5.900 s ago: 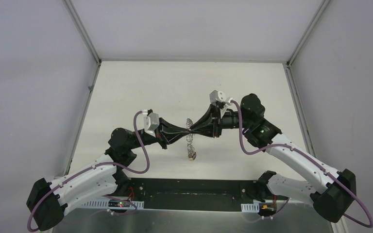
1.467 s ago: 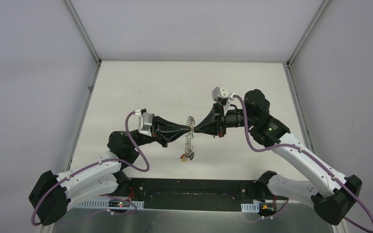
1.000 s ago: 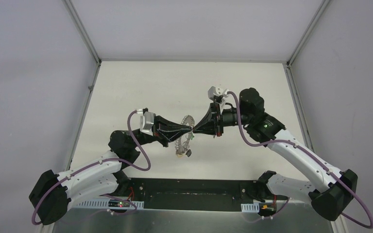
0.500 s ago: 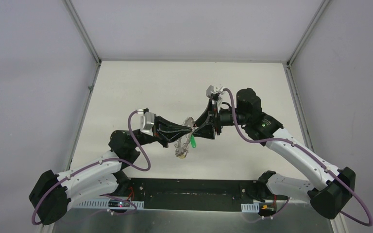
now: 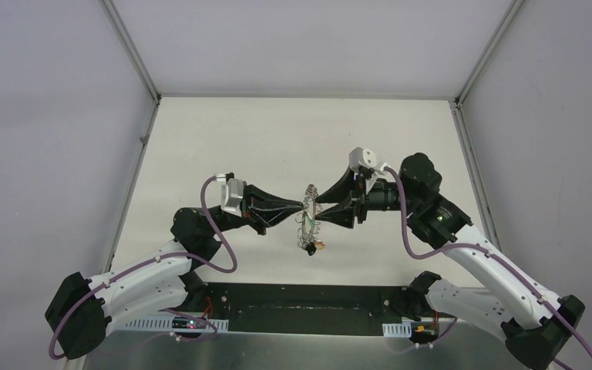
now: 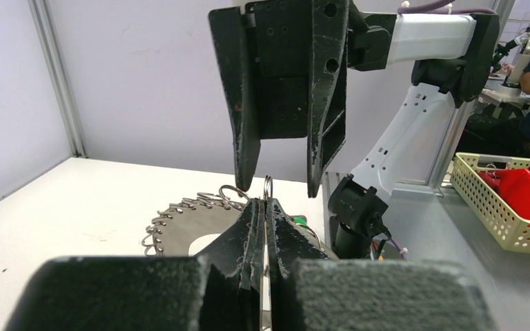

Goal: Put the keys on the keyring

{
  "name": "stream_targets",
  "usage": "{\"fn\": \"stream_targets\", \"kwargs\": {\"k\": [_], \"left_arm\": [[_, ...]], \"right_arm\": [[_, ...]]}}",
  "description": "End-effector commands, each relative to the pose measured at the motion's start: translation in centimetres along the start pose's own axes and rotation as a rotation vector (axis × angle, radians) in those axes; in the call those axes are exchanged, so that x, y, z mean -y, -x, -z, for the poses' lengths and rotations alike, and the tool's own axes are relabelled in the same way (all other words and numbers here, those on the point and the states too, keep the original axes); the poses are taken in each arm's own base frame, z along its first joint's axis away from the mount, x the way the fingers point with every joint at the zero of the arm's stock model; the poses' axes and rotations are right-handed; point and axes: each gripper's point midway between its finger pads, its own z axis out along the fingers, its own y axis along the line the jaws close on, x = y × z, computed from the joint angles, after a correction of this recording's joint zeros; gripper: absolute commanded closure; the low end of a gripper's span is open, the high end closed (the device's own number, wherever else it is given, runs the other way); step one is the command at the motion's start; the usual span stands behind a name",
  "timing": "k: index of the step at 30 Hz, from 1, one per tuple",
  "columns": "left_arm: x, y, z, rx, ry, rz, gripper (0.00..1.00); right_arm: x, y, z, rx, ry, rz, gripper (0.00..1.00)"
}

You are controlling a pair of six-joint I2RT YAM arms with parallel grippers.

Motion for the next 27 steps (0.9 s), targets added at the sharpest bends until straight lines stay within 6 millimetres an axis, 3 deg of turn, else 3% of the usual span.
{"fn": "stream_targets", "kwargs": {"k": [1,7,12,18,23,27], "left_arm": [[0.7,1.8,-0.3,0.061,-0.024,-0.039,1.0],[0.6,1.8,-0.3,0.06,-0.023,-0.037,1.0],[0.7,1.8,-0.3,0.061,-0.025,-0.036,1.0],[0.7,1.9,-0.3,0.063,-0.025,-0.036,1.0],[0.7,1.9,-0.2,0.063,-0.024,-0.035,1.0],[0.7,1.7,-0.1,0.06,-0.021,-0.032,1.0]], "right_arm": [[-0.8,2.6,0.1,0.114,0.036,0.167,0.57],[-1.2,3.4,-0.6,0.132,0.085,0.137,0.73],[-1.5,3.8,-1.2,0.147,0.113,0.132,0.74],[-1.4,2.8,-2.0,0.121,0.13,0.102,0.75],[-1.2,2.6,-2.2,0.108,0.128,0.085,0.98],[-1.0,2.7,-2.1,0.113,0.109,0.086,1.0]]}}
